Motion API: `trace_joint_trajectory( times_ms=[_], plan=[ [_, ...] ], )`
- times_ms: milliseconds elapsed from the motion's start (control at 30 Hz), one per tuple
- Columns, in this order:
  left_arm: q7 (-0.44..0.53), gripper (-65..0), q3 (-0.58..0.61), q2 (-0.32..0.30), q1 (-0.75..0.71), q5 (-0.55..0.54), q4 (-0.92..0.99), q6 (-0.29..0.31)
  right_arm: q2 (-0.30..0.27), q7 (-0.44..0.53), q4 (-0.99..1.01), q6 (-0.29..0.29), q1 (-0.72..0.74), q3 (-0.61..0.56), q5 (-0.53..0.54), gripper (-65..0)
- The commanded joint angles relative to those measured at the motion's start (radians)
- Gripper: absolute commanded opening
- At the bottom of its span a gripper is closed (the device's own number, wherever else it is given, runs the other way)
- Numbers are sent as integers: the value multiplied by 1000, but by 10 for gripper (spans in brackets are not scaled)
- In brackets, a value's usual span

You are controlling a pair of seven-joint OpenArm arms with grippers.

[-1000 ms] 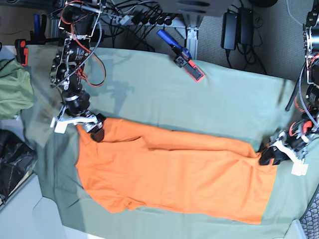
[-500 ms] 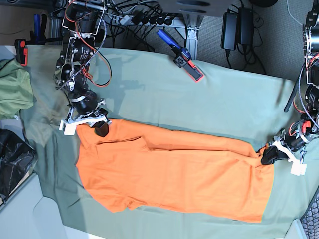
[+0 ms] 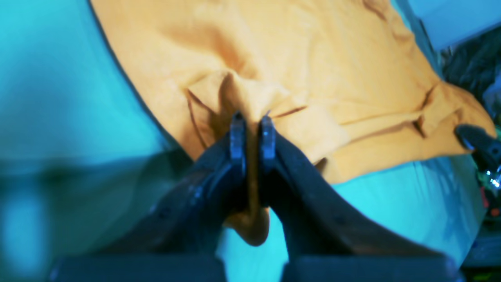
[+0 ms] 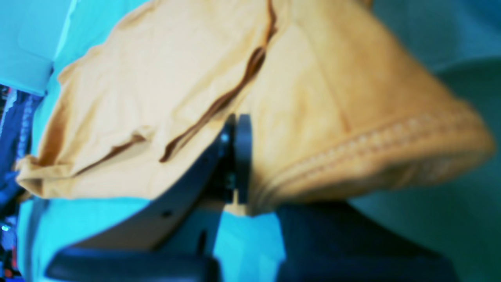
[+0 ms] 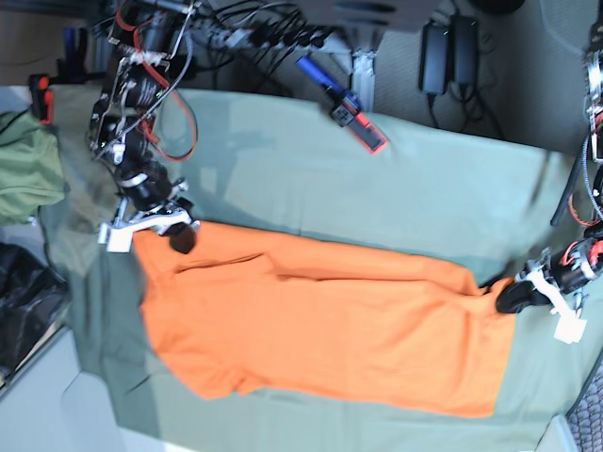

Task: Fold the T-shirt properly
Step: 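Drag the held shirt with both grippers to straighten it flat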

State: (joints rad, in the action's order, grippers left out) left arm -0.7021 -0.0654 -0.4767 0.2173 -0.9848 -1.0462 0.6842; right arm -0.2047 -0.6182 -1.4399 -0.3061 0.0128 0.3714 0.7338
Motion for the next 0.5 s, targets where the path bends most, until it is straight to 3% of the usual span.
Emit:
trace_joint_trajectory(
  times_ms=[0, 467],
  plan=[
    [16, -650, -6, -31, 6, -26, -46, 14, -17, 9, -30, -92, -3, 7, 15, -650],
    [-47, -650, -30, -156, -212, -112, -262, 14, -54, -39, -253, -92, -262, 8, 61, -650]
  ],
)
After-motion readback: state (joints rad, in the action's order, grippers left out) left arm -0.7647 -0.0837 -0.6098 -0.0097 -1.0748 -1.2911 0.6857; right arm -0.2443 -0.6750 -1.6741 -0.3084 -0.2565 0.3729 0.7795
